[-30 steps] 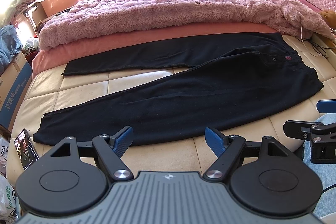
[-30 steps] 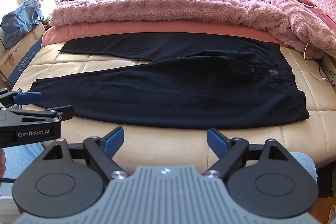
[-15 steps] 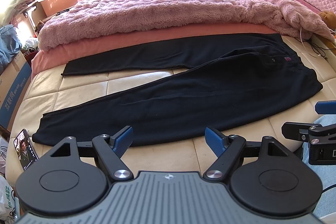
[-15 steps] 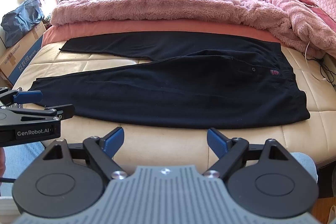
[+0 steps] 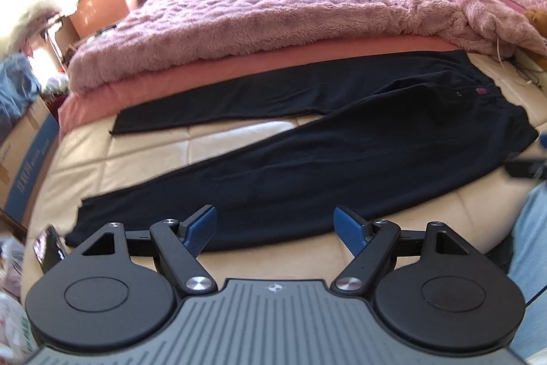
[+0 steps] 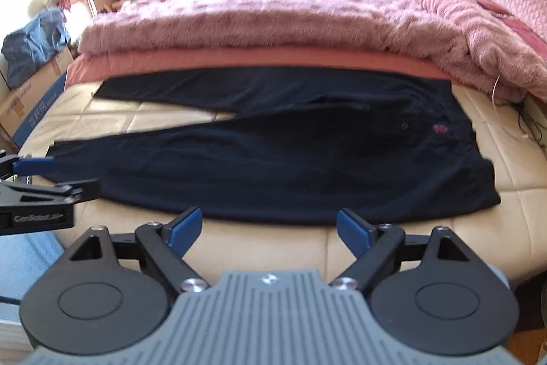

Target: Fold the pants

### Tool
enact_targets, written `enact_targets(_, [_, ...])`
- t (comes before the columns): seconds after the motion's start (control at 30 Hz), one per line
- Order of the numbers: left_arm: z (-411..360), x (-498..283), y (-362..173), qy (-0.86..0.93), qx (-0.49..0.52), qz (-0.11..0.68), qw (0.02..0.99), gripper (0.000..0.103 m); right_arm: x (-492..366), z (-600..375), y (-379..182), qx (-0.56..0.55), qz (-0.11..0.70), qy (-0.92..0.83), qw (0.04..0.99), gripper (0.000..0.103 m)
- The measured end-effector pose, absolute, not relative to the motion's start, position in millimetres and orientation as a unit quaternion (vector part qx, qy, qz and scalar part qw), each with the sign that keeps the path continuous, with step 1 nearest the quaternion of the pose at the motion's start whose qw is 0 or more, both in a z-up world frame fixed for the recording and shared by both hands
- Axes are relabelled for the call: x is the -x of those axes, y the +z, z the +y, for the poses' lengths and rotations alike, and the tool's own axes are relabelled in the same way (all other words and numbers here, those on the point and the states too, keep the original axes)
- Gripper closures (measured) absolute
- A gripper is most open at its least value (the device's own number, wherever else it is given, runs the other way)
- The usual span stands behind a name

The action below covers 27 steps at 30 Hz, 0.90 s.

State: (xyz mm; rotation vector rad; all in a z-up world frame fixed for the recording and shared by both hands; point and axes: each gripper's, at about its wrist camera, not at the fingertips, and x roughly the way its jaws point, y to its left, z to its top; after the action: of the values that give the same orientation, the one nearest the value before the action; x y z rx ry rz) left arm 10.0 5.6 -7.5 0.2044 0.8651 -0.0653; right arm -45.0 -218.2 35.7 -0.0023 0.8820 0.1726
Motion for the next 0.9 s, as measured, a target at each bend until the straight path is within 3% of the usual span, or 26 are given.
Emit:
enact_targets(0.43, [53.5, -36.6, -44.9, -0.116, -0.242, 0.368, 0.890, 0.027, -5.8, -310.6, 9.3, 0.099, 0.376, 0.060, 0.919, 0.022])
enact_targets(0.47, [56.7, -35.8, -49.8, -0.139, -0.266, 0.362, 0.883, 0.027, -10.6, -317.8, 4.4, 0.109, 0.378, 0.061, 0.917, 0.024])
enact_targets(0.6, [71.8, -40.0, -77.5, -0.199, -0.340, 0.371, 0.841, 0.029, -32.5, -345.4, -18.5, 0.140, 0.407, 0.077, 0.899, 0.052])
enact_targets(0.77, [89.4, -44.3, -122.6, -0.208, -0.420, 0.416, 0.780, 0.032, -51.7, -371.0, -53.6, 0.213, 0.444, 0.096, 0.865, 0.078])
enact_targets(0.9, [100.3, -39.6, -156.8, -0.190, -0.498, 0.423, 0.733, 0.040, -59.0, -392.0, -73.2, 0.254, 0.470, 0.096, 0.840, 0.082])
